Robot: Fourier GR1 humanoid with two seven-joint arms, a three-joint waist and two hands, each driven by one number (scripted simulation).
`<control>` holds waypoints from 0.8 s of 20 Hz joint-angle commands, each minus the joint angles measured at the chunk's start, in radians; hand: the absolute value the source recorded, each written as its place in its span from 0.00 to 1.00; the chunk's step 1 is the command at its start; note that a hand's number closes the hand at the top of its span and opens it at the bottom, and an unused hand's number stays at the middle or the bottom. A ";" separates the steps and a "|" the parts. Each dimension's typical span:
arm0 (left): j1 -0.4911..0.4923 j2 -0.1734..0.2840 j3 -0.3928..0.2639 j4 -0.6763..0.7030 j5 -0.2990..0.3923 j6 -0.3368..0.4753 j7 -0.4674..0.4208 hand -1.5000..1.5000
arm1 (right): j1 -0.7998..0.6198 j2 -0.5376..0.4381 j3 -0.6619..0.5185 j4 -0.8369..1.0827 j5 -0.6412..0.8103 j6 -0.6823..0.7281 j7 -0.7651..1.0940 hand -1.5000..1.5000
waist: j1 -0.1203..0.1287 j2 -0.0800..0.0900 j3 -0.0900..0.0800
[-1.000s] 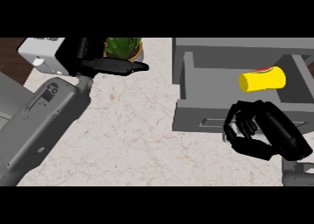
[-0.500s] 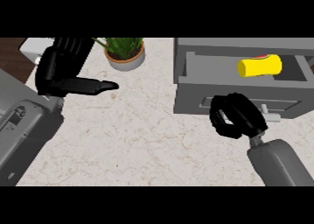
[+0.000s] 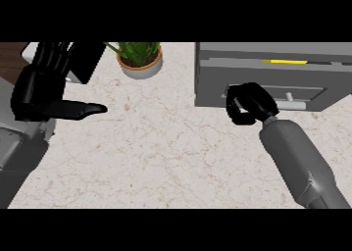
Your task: Pick up the cup, place it into the drawer and close the drawer
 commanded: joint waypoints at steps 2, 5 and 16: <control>0.095 0.017 0.031 -0.024 -0.006 -0.050 -0.052 0.00 | -0.124 -0.040 -0.079 0.274 -0.018 -0.015 -0.096 1.00 | 0.012 0.011 0.003; 0.057 0.024 0.040 -0.028 0.007 -0.060 -0.004 0.00 | -0.229 -0.055 -0.118 0.376 -0.024 -0.015 -0.087 1.00 | 0.028 0.019 0.004; 0.085 -0.004 0.020 -0.019 0.009 -0.143 -0.031 0.00 | -0.336 -0.125 -0.181 0.480 -0.074 0.069 -0.103 1.00 | 0.066 0.036 0.004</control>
